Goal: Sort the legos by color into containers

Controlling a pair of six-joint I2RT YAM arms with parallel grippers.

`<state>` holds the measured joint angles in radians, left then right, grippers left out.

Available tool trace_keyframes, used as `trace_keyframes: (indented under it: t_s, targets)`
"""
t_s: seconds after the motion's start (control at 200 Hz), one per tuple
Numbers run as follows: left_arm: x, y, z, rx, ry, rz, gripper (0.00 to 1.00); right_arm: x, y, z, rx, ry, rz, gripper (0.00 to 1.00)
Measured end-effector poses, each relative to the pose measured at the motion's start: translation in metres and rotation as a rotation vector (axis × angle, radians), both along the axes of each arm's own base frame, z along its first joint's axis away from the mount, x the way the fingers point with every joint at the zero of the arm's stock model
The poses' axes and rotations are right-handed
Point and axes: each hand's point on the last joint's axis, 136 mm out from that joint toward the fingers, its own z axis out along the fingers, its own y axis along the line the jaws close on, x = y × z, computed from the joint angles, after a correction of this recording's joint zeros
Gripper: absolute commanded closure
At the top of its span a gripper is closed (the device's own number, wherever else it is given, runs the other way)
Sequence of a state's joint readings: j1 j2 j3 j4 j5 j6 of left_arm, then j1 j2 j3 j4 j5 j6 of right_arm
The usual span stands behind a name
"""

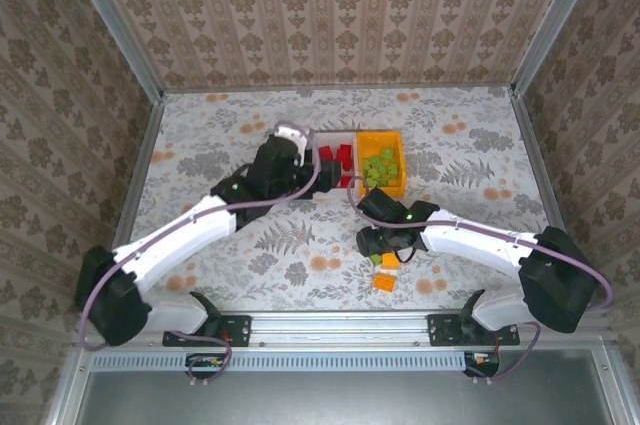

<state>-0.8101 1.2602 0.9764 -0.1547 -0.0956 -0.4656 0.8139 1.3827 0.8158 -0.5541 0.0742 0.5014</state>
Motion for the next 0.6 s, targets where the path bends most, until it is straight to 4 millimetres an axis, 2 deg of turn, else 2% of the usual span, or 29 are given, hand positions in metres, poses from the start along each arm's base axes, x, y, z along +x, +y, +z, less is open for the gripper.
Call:
trace_keyframes:
  t_s: [0.07,0.19,0.395,0.495,0.6]
  targets:
    - [-0.017,0.014,-0.013,0.004,0.015,0.008,0.0,-0.006,0.003,-0.005,-0.017,0.014,0.021,0.57]
    - [-0.035,0.042,-0.03,0.014,0.039,0.055,0.0,-0.014,0.006,-0.014,-0.045,0.034,0.048,0.59]
    - [-0.05,0.072,-0.032,-0.01,0.029,0.121,0.0,-0.021,0.011,-0.02,-0.084,0.034,0.085,0.61]
    - [-0.054,0.08,-0.034,-0.013,0.03,0.143,0.0,-0.033,0.026,-0.018,-0.071,0.036,0.144,0.58]
    - [-0.053,0.085,-0.035,-0.014,0.028,0.16,0.0,-0.042,0.037,-0.016,-0.06,0.038,0.176,0.47]
